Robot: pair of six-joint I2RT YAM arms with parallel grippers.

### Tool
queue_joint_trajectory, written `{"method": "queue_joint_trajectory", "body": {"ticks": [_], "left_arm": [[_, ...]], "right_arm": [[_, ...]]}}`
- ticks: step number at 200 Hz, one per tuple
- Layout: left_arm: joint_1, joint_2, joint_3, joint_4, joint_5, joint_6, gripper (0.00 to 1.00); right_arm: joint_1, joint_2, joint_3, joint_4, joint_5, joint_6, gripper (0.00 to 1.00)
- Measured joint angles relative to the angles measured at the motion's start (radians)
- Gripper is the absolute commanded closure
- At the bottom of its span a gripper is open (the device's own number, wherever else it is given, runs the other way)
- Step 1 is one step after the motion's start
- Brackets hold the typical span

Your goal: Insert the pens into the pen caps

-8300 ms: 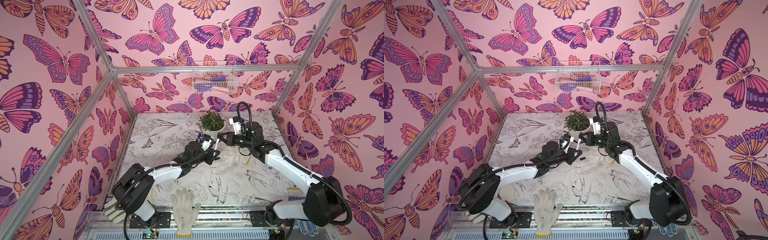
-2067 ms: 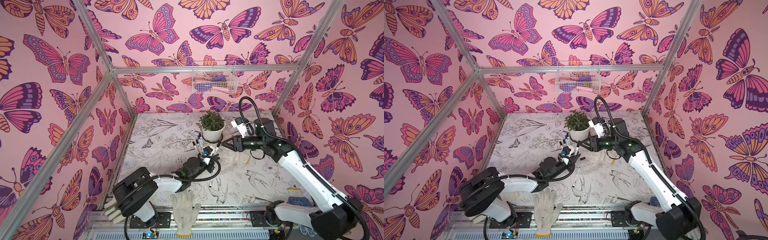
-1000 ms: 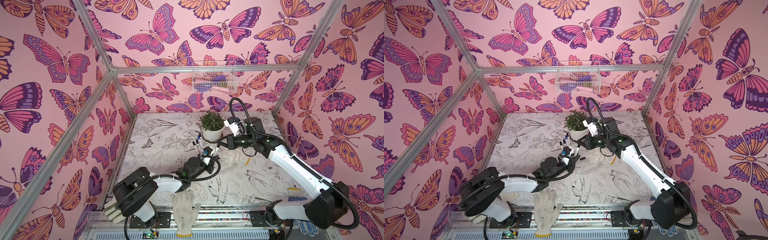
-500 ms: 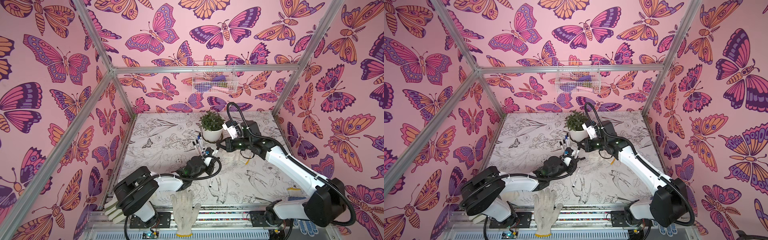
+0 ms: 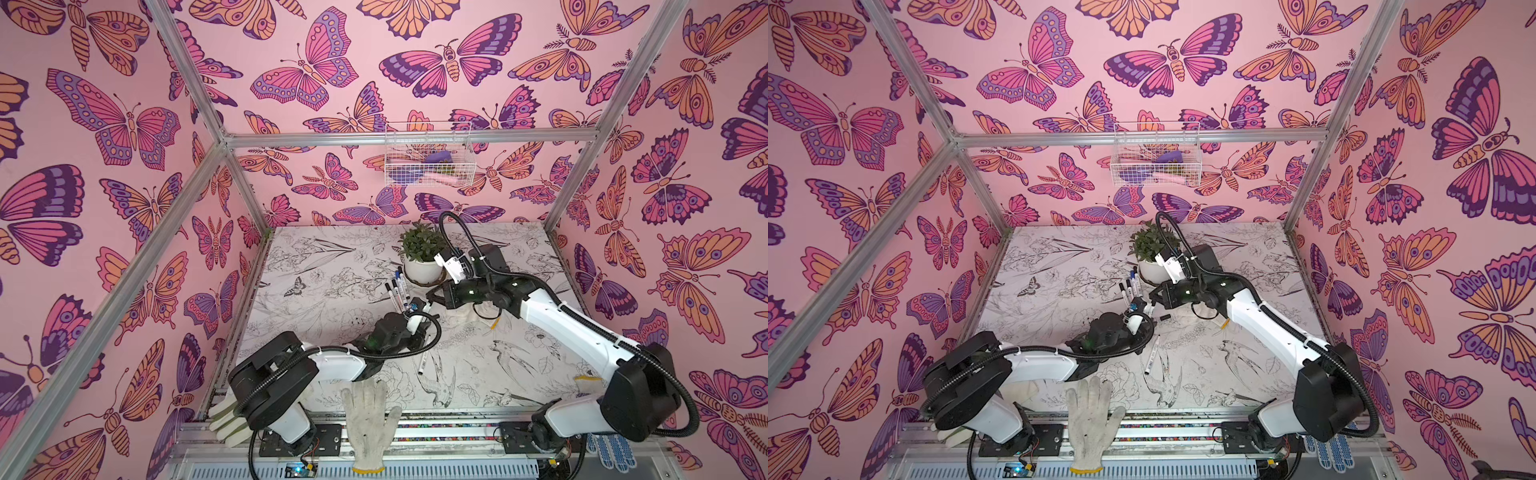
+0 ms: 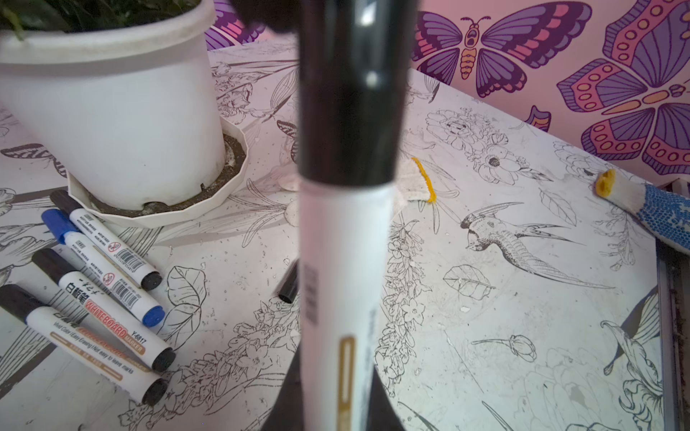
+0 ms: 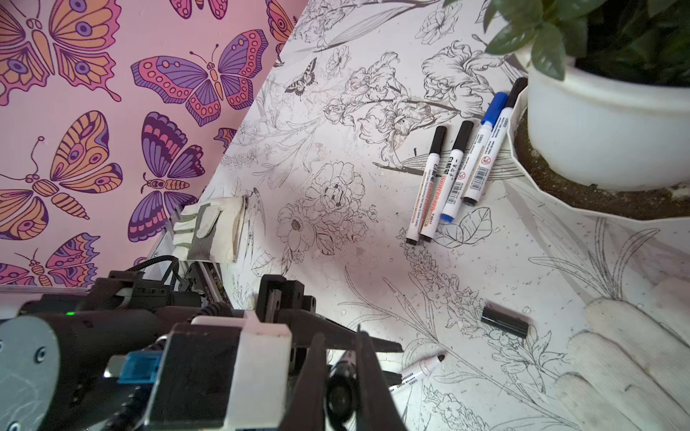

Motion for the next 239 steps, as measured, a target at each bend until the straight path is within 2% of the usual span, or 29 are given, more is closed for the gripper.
{"method": "queue_joint_trajectory", "body": {"ticks": [127, 197, 239], "left_arm": [[0.017, 0.003, 0.0, -0.087, 0.018, -0.004, 1.0], [0.023, 0.01, 0.0, -0.136, 0.015, -0.029, 1.0], [0.023, 0.013, 0.0, -0.15, 0.014, -0.032, 1.0]], "right_arm": [[0.017, 0.09, 0.053, -0.08, 0.026, -0.043, 1.0], [0.099, 0.135, 0.1, -0.133, 0.178, -0.098, 1.0], [0.11, 0.156, 0.116, -0.154, 0.204, -0.105, 1.0]]}}
